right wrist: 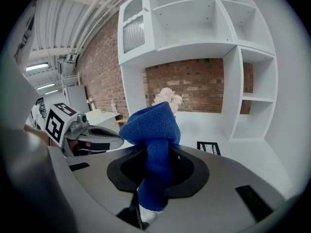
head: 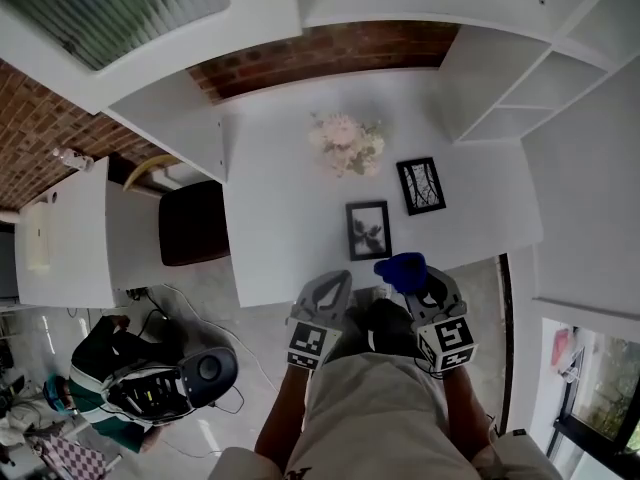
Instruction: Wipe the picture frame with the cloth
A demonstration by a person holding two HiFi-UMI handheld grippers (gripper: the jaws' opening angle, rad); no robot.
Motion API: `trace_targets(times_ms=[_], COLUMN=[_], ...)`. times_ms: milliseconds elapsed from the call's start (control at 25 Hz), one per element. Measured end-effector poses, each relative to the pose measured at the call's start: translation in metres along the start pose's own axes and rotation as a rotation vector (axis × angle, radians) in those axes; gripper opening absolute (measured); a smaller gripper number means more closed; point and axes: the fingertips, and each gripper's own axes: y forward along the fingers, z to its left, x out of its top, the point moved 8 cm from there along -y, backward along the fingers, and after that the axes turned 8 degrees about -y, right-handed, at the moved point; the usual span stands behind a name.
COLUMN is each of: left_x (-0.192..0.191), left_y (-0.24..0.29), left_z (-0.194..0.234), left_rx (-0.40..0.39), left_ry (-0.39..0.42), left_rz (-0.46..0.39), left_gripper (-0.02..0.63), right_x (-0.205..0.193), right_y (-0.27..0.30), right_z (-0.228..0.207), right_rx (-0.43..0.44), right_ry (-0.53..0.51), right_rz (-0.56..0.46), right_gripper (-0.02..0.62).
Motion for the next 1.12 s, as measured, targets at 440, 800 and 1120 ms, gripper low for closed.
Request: trace_targets(times_ms=[440, 800, 1120], left_x=[-0.043, -0.069, -0.086], left_y=[0.049, 0.069, 0.087], left_z=[0.028, 0.039, 0.041], left_rx=[0.019, 0.038, 0.046], left_ry=[0.006, 0.002, 0.000], left_rz=[0.134, 0.235, 0.307], left_gripper=[-0.003, -0.003, -0.003], right_x=[-0.034, -0.056, -0.069], right_y=[0.036, 0.060, 0.081], right_z=[-0.012, -0.018, -0.014], right_rx=[0.050, 0.126, 0.193], right_ry=[0.014, 0.042, 0.037], right_rz=[0.105, 0.178, 0.223], right_gripper=[0.087, 0.087, 0.087])
